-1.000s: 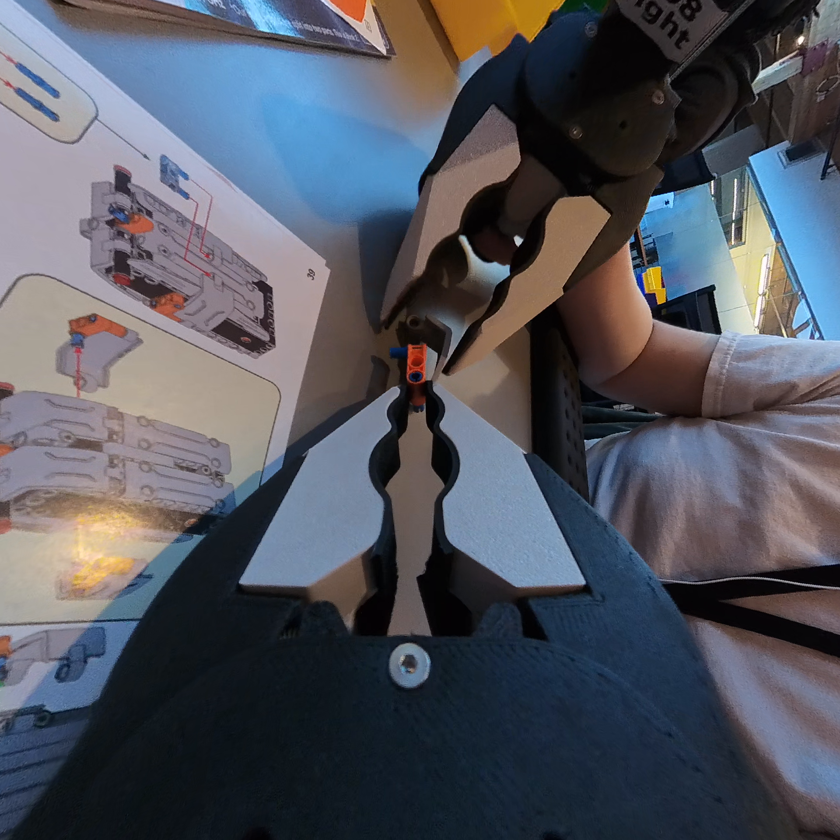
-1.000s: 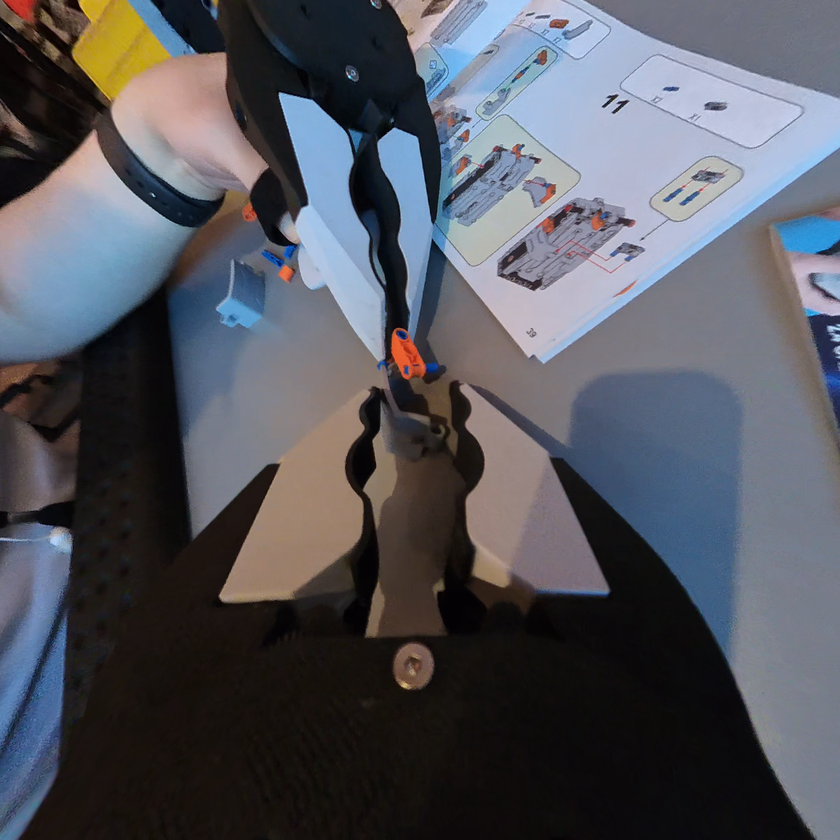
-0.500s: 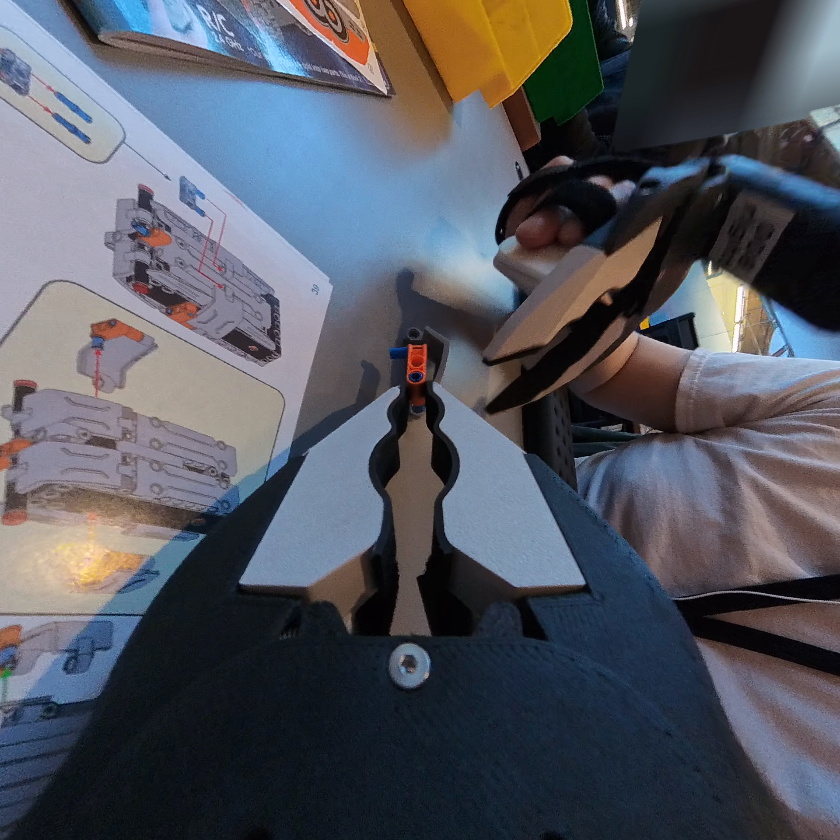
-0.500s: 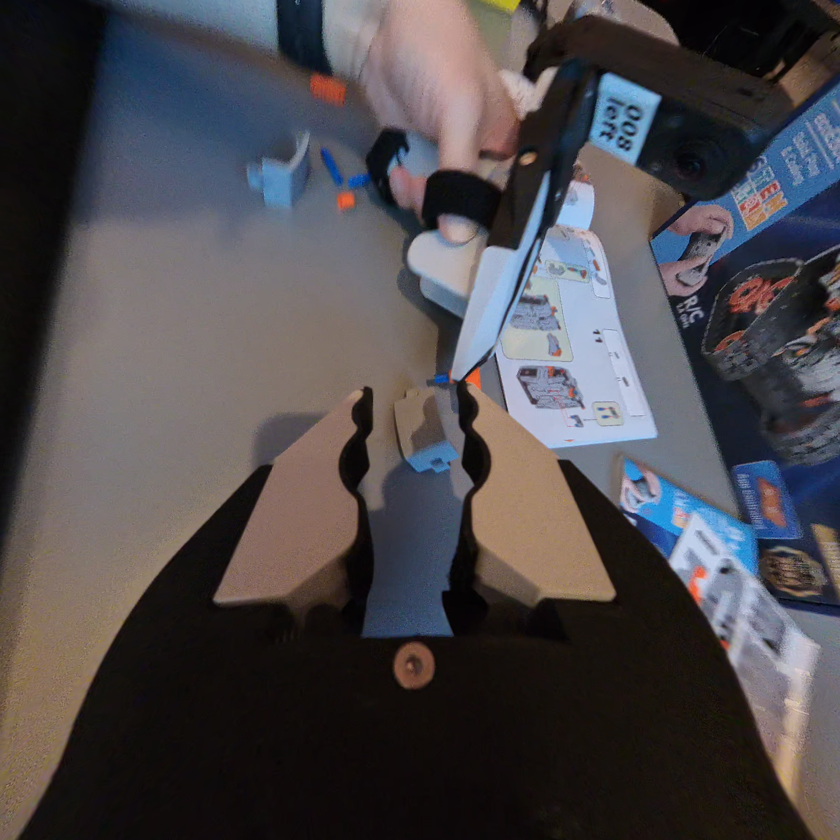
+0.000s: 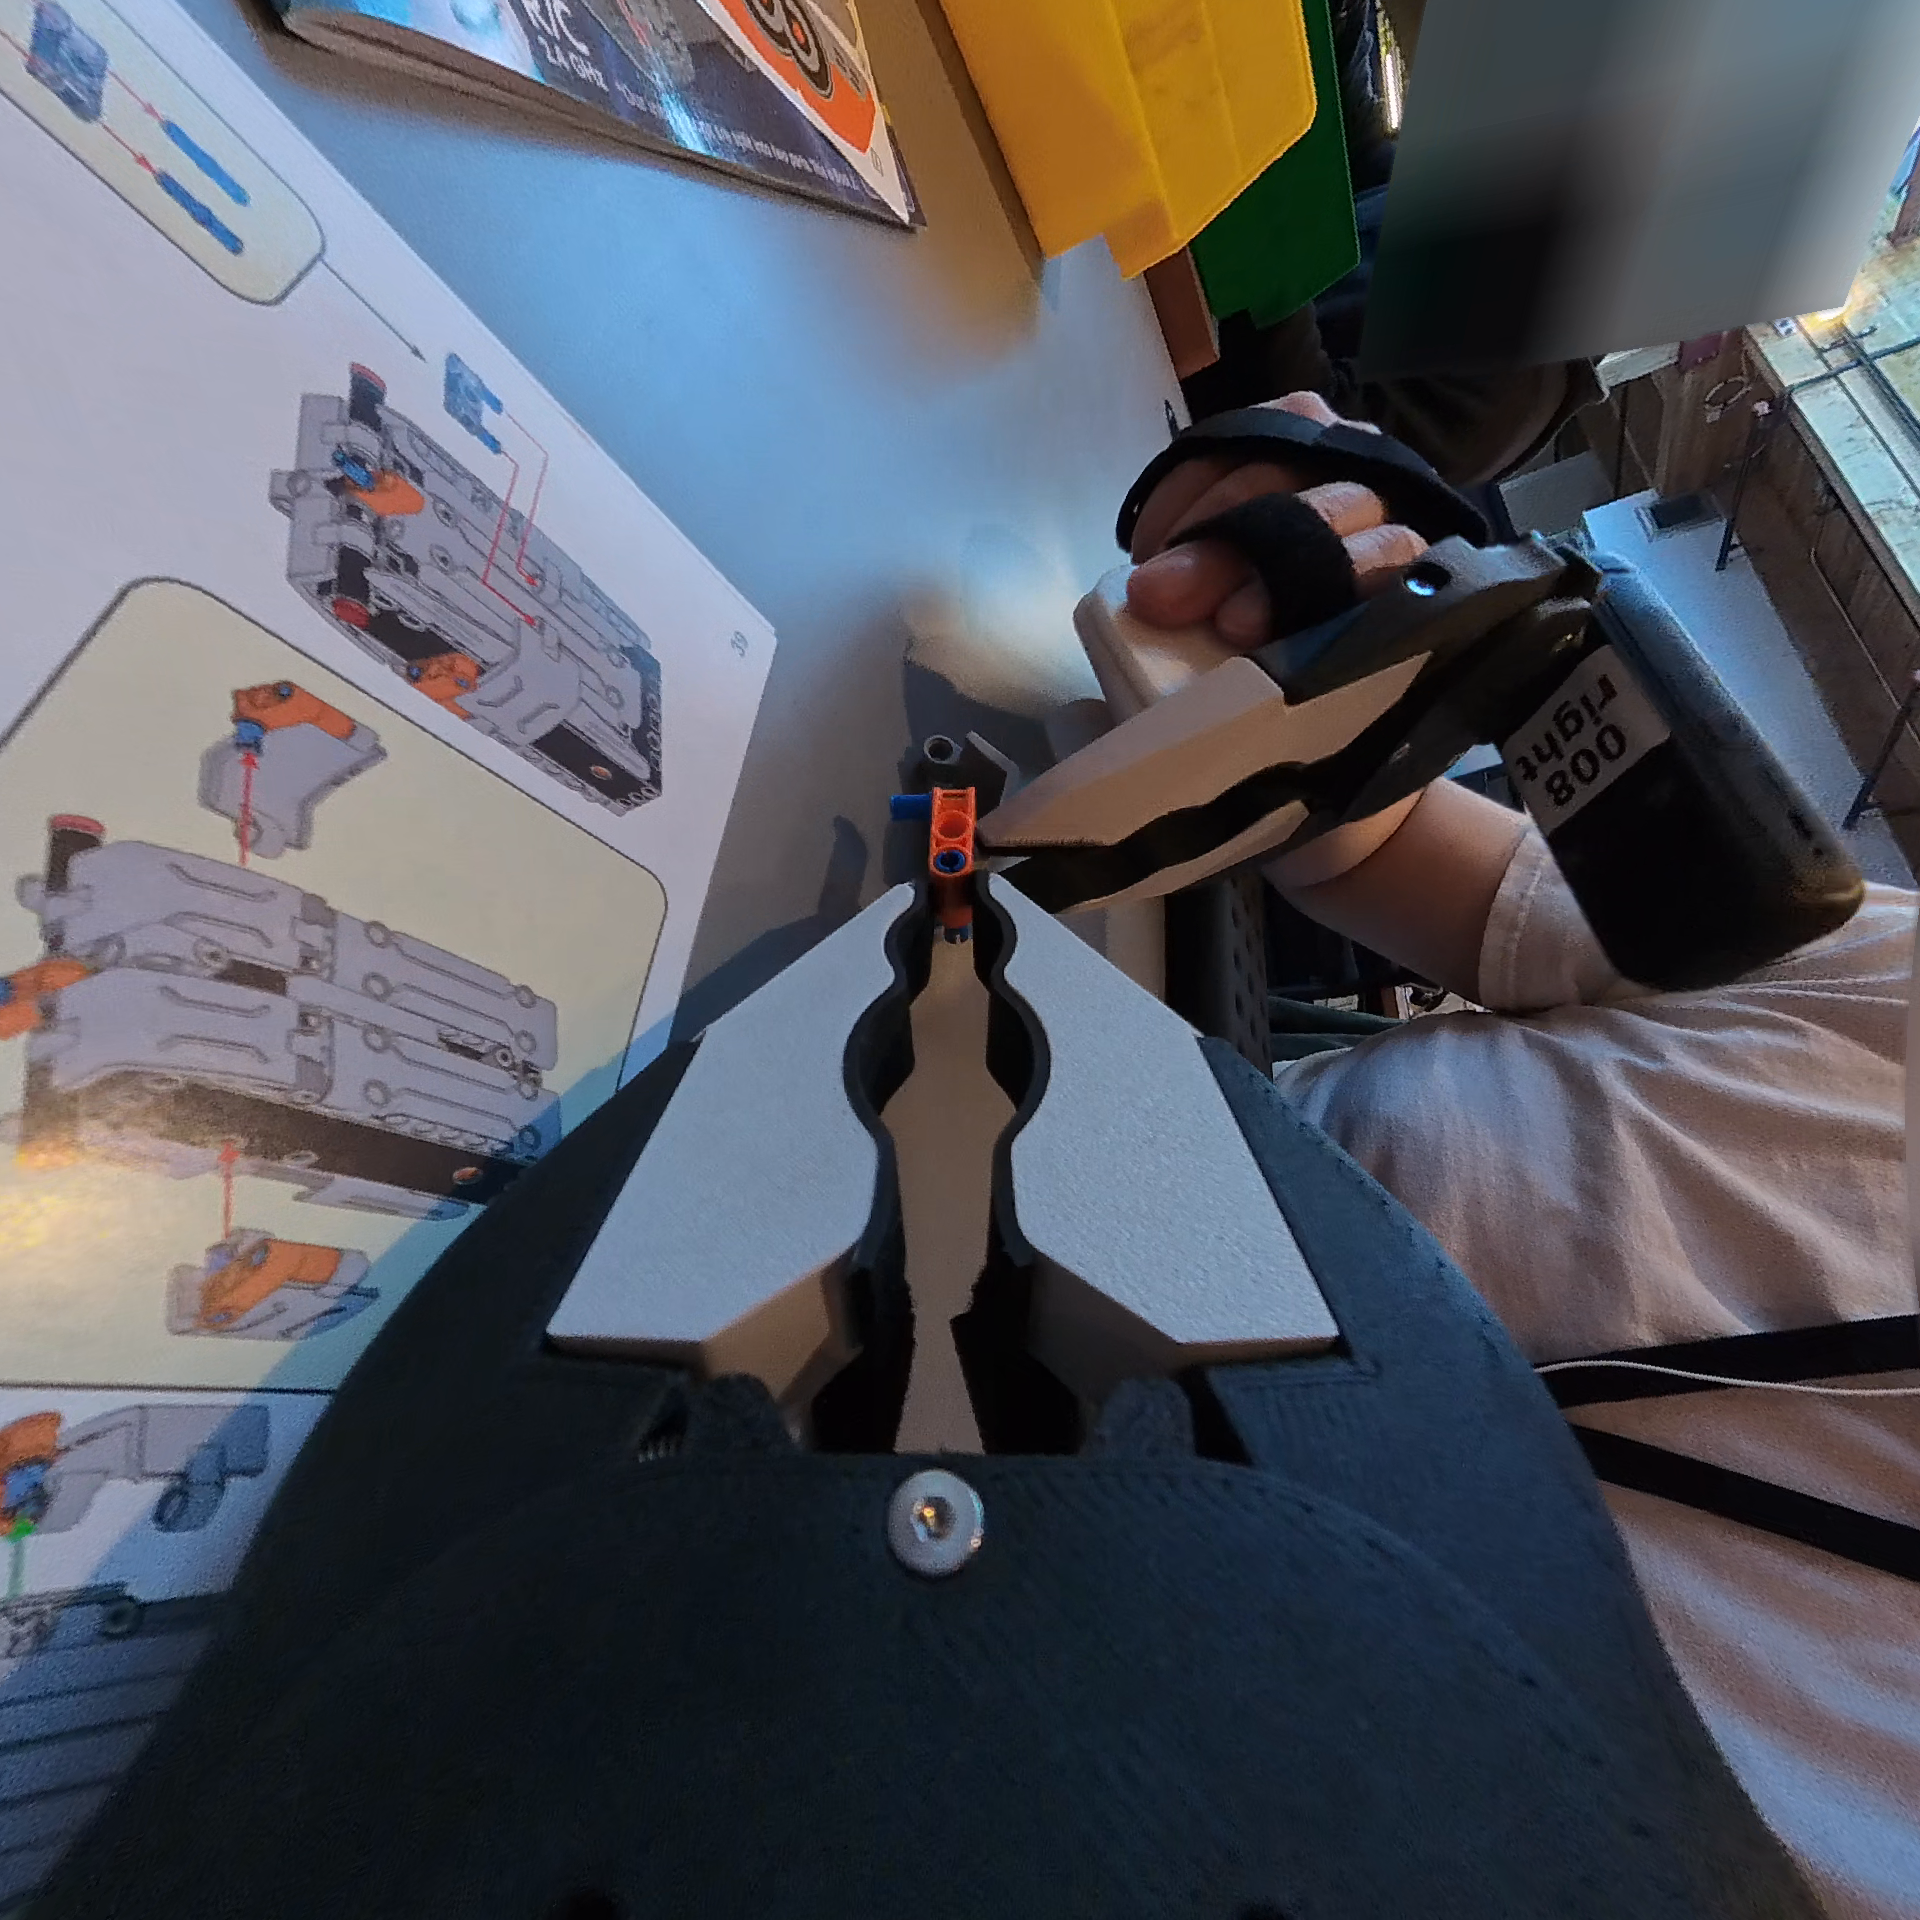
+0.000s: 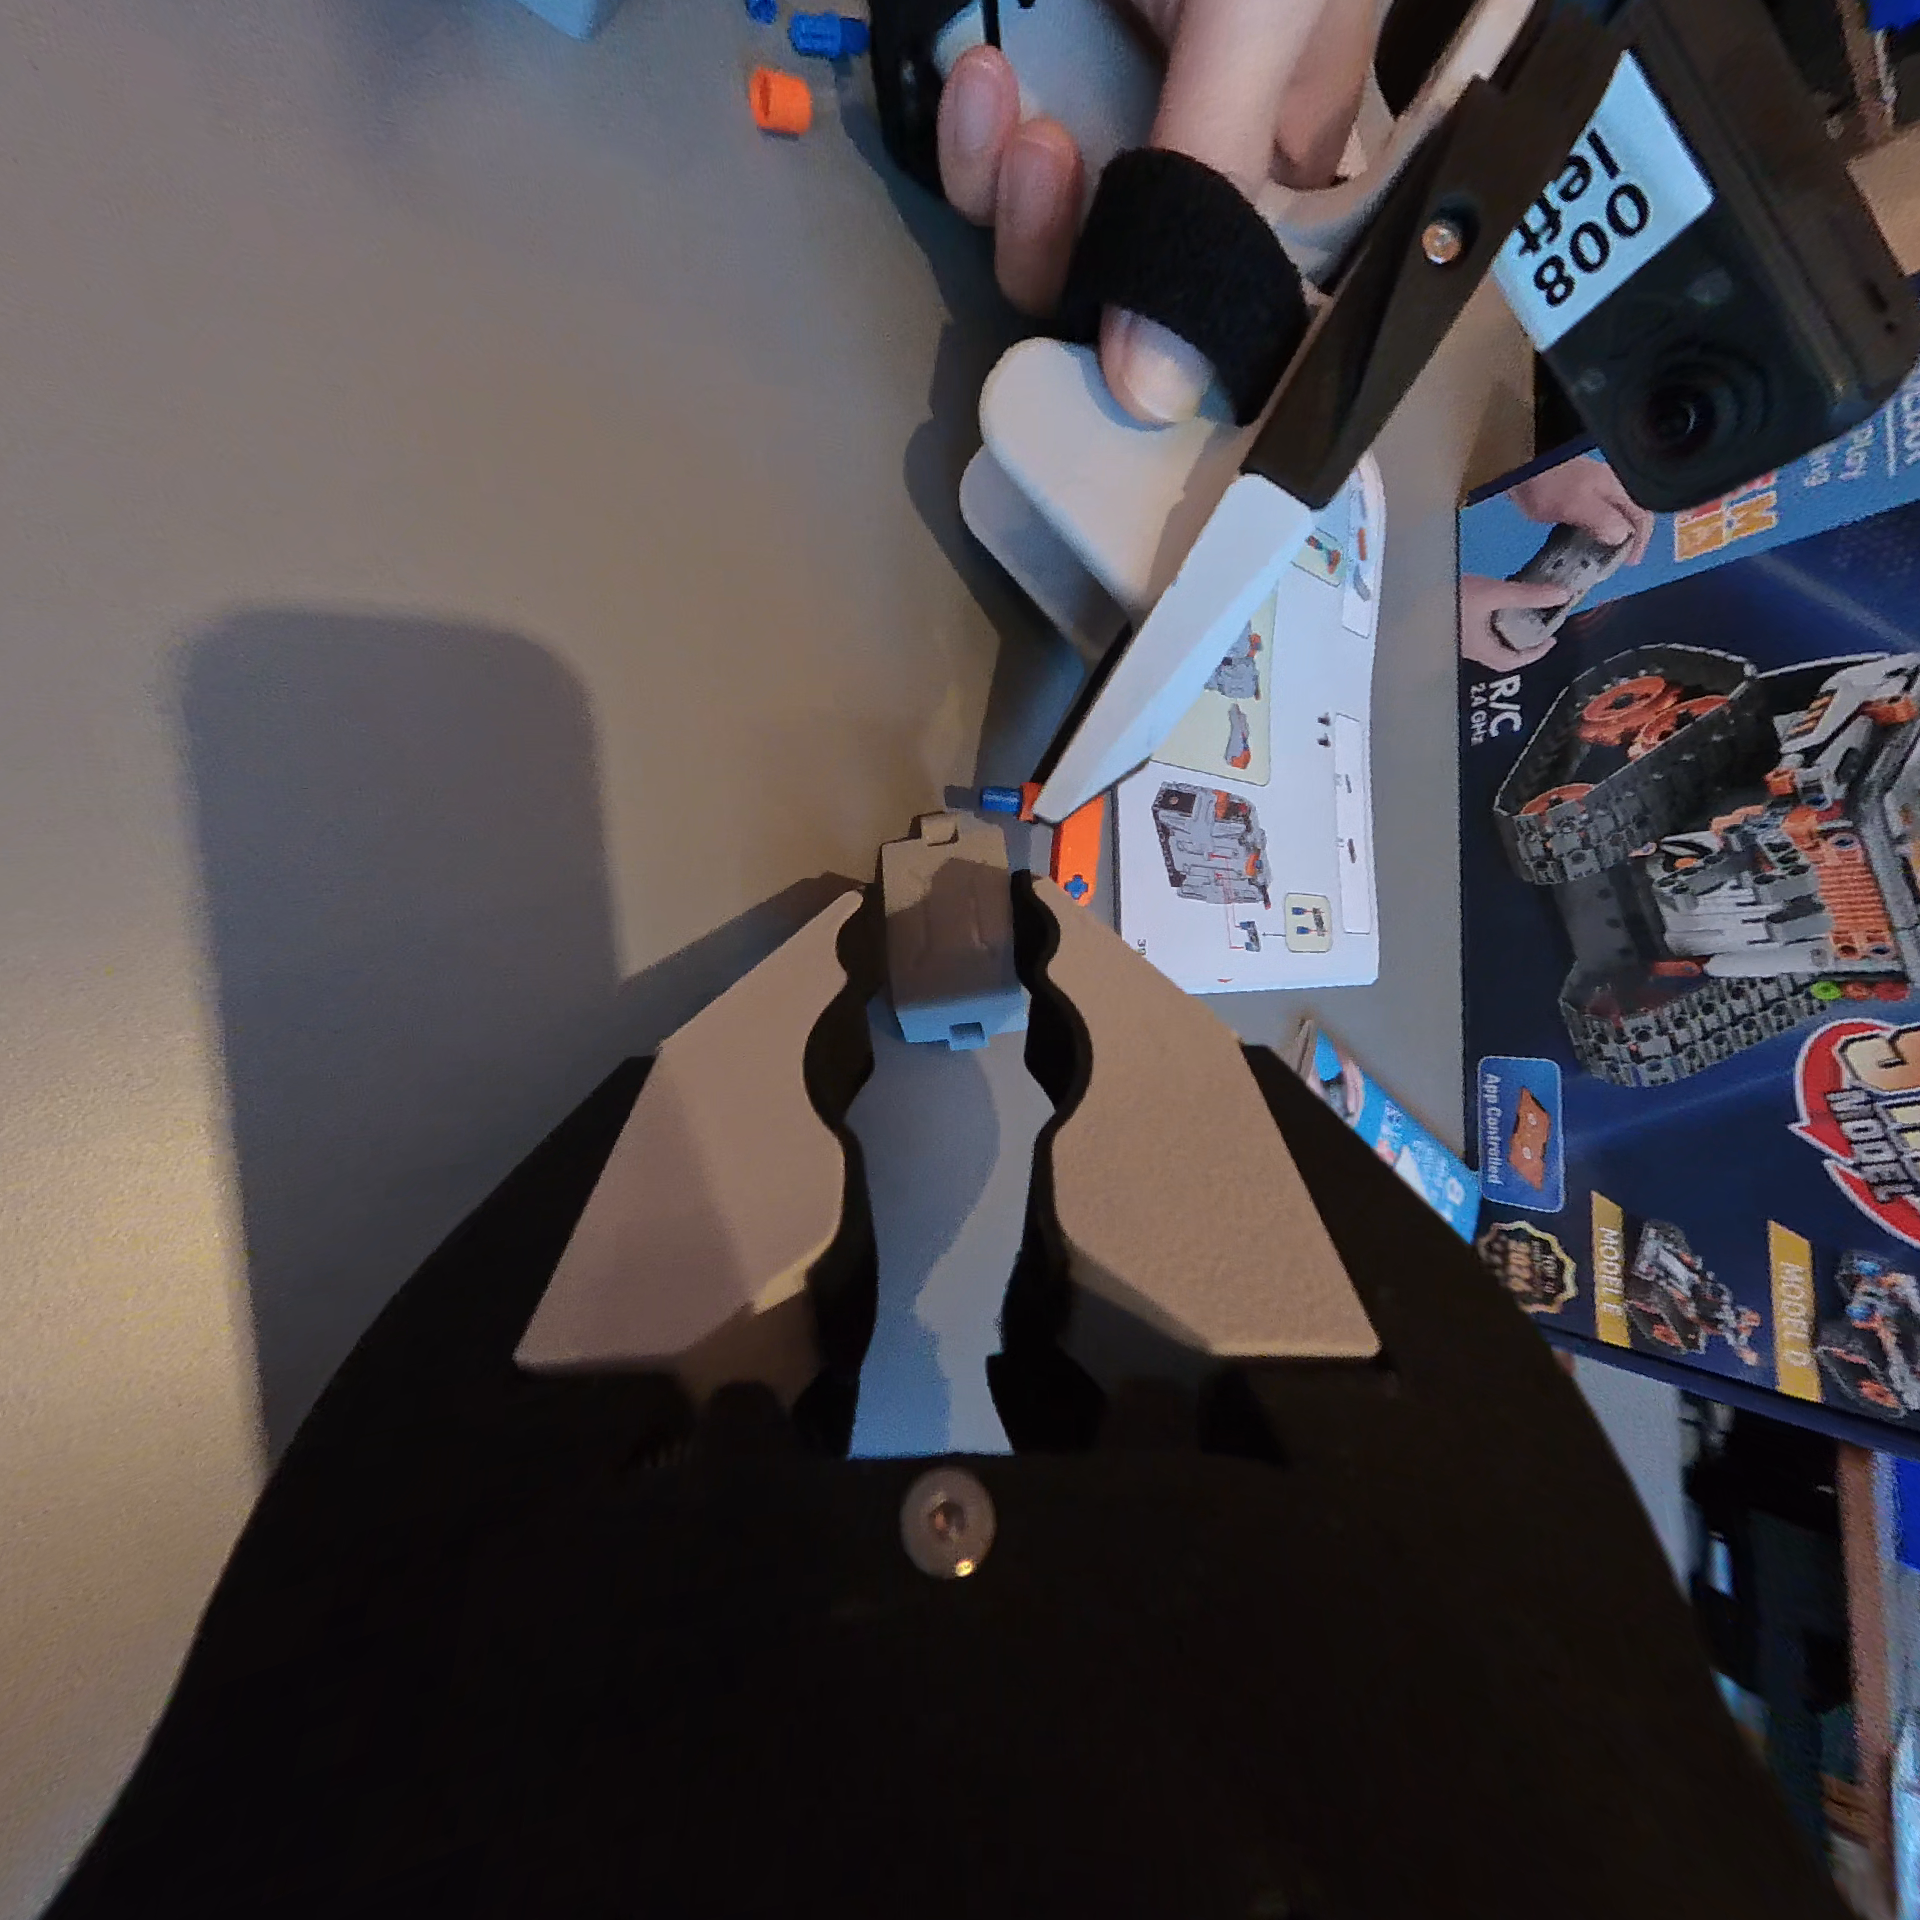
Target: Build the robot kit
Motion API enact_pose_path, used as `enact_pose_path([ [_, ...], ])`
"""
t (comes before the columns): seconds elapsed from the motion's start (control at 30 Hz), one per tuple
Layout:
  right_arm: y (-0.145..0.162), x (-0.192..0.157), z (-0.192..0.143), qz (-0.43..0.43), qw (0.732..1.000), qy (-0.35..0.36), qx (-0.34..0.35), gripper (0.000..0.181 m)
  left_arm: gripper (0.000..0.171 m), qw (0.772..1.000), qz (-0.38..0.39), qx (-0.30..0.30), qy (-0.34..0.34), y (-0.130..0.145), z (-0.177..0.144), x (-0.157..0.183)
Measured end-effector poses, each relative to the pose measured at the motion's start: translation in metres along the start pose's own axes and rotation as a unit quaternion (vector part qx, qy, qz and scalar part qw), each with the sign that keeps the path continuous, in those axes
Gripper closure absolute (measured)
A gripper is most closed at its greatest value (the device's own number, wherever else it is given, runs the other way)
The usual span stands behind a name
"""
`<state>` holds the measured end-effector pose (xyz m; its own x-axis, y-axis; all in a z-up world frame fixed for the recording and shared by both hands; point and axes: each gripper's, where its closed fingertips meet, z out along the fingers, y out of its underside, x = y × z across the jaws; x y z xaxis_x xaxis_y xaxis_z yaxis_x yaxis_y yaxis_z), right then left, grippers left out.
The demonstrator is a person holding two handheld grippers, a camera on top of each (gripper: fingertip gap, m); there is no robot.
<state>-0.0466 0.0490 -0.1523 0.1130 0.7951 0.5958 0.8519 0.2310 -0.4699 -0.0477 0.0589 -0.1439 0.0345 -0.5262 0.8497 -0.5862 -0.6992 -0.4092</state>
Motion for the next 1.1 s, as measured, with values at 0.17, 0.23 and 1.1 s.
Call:
enact_pose_path([
  [0.17,-0.004,-0.001,-0.002,0.211,0.969,-0.115,0.05,0.159,0.166,1.0,0.003,0.015,-0.001,-0.004,-0.007,0.001],
  [0.23,-0.003,0.0,-0.002,0.302,0.935,-0.172,0.067,0.159,0.166,1.0,0.0,0.018,-0.003,-0.005,-0.008,-0.001],
  [1.1,-0.009,-0.001,-0.01,0.203,0.963,-0.159,0.077,0.144,0.167,0.999,-0.038,0.014,-0.016,-0.007,0.009,-0.005],
])
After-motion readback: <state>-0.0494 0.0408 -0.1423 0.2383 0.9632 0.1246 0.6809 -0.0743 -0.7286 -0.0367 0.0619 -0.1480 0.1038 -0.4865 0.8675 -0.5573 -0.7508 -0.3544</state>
